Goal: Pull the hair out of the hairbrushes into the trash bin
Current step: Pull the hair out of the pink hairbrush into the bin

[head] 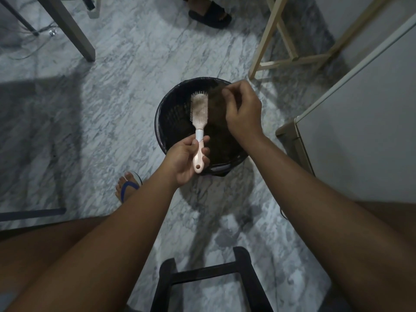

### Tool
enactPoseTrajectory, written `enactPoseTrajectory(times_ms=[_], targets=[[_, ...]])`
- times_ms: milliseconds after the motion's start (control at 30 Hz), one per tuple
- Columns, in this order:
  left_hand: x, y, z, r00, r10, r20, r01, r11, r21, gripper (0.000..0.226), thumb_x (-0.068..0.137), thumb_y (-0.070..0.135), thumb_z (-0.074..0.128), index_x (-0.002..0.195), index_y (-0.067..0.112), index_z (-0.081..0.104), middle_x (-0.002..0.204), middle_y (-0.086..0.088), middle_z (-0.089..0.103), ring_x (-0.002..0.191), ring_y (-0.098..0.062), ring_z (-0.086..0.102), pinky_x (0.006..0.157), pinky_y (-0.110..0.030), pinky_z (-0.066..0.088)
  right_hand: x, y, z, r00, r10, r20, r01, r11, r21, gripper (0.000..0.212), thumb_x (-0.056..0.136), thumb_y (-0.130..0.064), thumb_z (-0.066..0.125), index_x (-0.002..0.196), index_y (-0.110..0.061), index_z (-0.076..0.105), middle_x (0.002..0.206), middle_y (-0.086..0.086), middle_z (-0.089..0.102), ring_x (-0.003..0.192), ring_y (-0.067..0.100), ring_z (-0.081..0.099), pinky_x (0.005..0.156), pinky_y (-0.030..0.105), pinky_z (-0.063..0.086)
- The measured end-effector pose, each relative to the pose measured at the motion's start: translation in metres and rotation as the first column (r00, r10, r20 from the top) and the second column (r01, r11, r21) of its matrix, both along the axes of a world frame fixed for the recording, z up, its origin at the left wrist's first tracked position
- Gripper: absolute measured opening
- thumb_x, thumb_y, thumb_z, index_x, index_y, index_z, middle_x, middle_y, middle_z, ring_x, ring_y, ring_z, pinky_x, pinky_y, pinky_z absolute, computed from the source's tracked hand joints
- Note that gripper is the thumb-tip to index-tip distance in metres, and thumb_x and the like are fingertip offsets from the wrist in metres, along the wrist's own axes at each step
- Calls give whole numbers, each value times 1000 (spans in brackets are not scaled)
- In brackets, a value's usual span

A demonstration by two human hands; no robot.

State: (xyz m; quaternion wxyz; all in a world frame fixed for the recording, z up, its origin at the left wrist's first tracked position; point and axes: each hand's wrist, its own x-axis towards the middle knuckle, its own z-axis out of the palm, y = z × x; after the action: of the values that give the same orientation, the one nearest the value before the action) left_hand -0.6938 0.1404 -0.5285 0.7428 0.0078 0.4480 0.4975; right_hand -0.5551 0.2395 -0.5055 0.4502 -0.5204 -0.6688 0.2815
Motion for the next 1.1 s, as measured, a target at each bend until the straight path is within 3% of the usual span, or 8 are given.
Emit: enactPoseTrajectory(times_ms=[200,267,333,400,600,767,933,1100], targets=[[-10,-2,-6,992,124,-2,-124,988,-88,31,101,3,29,112,-1,57,86,-9,51,62,-11,50,48,-20,45,5,8,15,921,-300,-246,329,941,83,13,100,-11,53,100,1,57,95,6,64,82,11,62,68,22,50],[-14,-4,-7,995,97,-22,-98,991,-87,31,101,4,30,114,2,58,93,-8,55,64,-12,50,50,-22,45,14,14,7,967,-254,-28,248,958,-141,18,98,-11,53,111,-2,60,108,7,65,93,9,62,81,22,52],[-15,-5,-7,998,66,-17,-68,995,-76,32,102,6,32,124,4,56,102,-7,58,66,-13,51,50,-24,46,20,13,-7,955,15,295,128,880,-458,37,91,-7,55,129,-7,59,128,11,63,117,22,60,102,32,48],[-14,-5,-6,999,42,-21,-43,996,-72,38,102,6,34,136,3,49,104,-7,60,67,-13,53,50,-25,47,16,6,-12,937,144,319,52,843,-535,49,90,-9,57,140,-8,52,135,11,61,124,25,58,105,29,45],[-2,-1,3,998,-36,-51,34,999,-35,42,103,4,32,143,3,43,104,-6,62,64,-13,55,51,-25,46,-12,-4,-5,958,213,192,-119,904,-411,62,85,-43,74,140,-24,54,113,1,65,97,12,62,87,24,50],[1,1,11,989,-113,-95,113,994,-10,39,103,4,34,139,7,49,111,-5,63,68,-14,54,53,-26,47,-18,-1,-7,960,190,207,-89,904,-419,28,87,-27,75,111,-12,75,100,5,76,87,10,68,89,27,57],[0,1,8,989,-105,-103,102,994,-40,37,104,4,33,139,3,47,109,-8,61,68,-13,52,52,-26,47,-8,9,-5,962,98,255,-1,934,-357,13,94,-21,65,92,-13,76,84,-1,73,74,8,63,64,7,45],[-5,-4,1,981,-109,-158,99,993,-70,37,105,6,34,139,0,47,99,-6,59,68,-12,51,51,-23,46,9,25,2,995,-90,-49,82,985,-151,14,94,-25,63,89,-16,72,76,-8,68,75,15,70,70,41,61]])
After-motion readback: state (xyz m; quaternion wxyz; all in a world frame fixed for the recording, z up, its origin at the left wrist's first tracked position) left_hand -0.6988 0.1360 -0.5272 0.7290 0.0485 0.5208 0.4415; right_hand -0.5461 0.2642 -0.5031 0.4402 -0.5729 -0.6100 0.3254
